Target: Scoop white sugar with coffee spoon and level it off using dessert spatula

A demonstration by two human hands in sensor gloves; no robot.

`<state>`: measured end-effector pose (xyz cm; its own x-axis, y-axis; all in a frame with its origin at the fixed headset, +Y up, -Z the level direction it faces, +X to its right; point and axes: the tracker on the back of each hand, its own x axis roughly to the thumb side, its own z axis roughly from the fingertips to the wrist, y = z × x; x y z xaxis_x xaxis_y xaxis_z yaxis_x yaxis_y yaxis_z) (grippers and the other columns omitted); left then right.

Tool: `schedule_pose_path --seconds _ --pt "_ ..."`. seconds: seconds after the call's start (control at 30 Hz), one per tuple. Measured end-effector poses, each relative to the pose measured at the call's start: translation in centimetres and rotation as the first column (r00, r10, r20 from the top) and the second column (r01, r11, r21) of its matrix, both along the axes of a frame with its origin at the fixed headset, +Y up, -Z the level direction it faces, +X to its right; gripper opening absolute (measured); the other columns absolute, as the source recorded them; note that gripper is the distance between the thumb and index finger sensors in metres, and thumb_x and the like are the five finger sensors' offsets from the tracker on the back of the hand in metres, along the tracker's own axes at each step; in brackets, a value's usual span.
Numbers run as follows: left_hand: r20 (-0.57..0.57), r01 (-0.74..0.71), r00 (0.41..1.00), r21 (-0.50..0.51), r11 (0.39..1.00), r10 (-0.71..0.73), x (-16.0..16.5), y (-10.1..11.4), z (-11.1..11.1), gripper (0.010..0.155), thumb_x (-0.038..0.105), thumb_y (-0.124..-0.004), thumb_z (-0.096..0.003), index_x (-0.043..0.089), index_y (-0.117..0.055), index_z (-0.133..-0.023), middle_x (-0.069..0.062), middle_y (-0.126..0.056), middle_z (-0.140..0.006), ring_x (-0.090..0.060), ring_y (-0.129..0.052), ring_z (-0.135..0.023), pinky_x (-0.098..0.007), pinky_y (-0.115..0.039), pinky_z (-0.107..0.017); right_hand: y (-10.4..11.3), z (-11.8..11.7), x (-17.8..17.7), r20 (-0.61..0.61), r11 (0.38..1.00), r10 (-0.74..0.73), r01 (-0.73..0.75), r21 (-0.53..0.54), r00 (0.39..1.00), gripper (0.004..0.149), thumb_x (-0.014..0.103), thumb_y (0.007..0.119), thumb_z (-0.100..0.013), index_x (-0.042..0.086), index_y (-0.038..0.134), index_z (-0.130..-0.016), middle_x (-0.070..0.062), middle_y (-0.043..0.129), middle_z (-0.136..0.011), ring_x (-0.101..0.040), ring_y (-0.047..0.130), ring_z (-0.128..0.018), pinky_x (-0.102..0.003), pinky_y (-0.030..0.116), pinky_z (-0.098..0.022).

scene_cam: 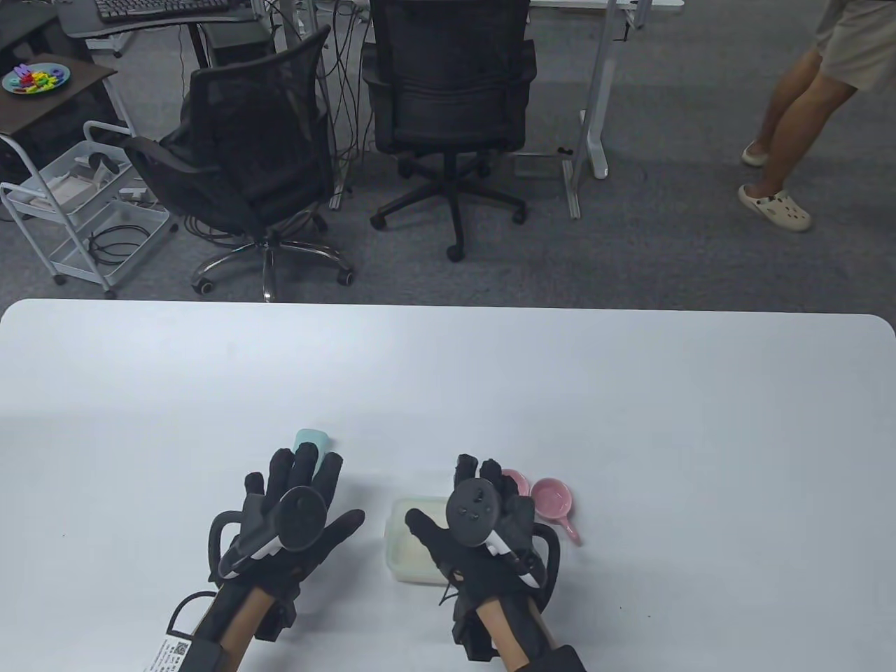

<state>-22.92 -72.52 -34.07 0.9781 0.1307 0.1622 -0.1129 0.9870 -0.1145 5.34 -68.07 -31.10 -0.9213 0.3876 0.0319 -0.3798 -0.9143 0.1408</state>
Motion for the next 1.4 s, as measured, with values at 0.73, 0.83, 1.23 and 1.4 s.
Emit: schedule_pose_path --seconds 0.73,0.83,1.23,1.4 --pt "-0.090 -0.237 0.969 -0.079 0.968 0.230 -0.3 -1.9 -0.7 0.086 0.077 -0.050 -0.0531 0.034 -0.025 -0.123 -0.007 -0.026 -0.132 -0.047 -0.037 -0.123 -0.073 -0.037 -0.080 -3.9 0.0 7.4 0.079 0.935 -0.352 0.347 0.077 0.933 0.094 0.065 0.063 -0.057 0.009 0.019 -0.119 -0.029 0.025 -0.127 -0.057 0.039 -0.112 -0.077 0.041 -0.074" --pt "-0.122 -0.328 0.941 -0.091 0.940 0.316 -0.2 -1.6 -0.7 0.082 0.073 -0.051 -0.0557 0.032 -0.028 -0.123 -0.006 -0.035 -0.131 -0.045 -0.045 -0.122 -0.070 -0.041 -0.081 -3.9 -0.1 7.8 0.126 0.905 -0.424 0.415 0.093 0.897 0.088 0.061 0.065 -0.059 0.007 0.028 -0.119 -0.029 0.040 -0.124 -0.053 0.056 -0.107 -0.072 0.051 -0.073" --pt "-0.098 -0.359 0.934 -0.259 0.897 0.345 2.5 -1.3 -0.8 0.068 0.062 -0.060 -0.0624 0.030 -0.044 -0.120 -0.001 -0.071 -0.116 -0.028 -0.087 -0.101 -0.052 -0.069 -0.078 -4.7 -1.1 5.3 0.097 0.931 -0.350 0.357 -0.072 0.932 0.071 0.050 0.072 -0.062 0.004 0.053 -0.113 -0.023 0.080 -0.104 -0.034 0.097 -0.072 -0.045 0.082 -0.051" --pt "-0.108 -0.403 0.915 -0.323 0.856 0.389 3.6 -1.8 -0.7 0.065 0.060 -0.059 -0.0626 0.031 -0.046 -0.119 0.001 -0.074 -0.113 -0.028 -0.087 -0.099 -0.055 -0.068 -0.077 -5.5 -1.4 4.3 0.086 0.933 -0.331 0.340 -0.119 0.940 0.066 0.044 0.073 -0.063 0.004 0.055 -0.112 -0.022 0.083 -0.102 -0.032 0.099 -0.070 -0.044 0.082 -0.050"
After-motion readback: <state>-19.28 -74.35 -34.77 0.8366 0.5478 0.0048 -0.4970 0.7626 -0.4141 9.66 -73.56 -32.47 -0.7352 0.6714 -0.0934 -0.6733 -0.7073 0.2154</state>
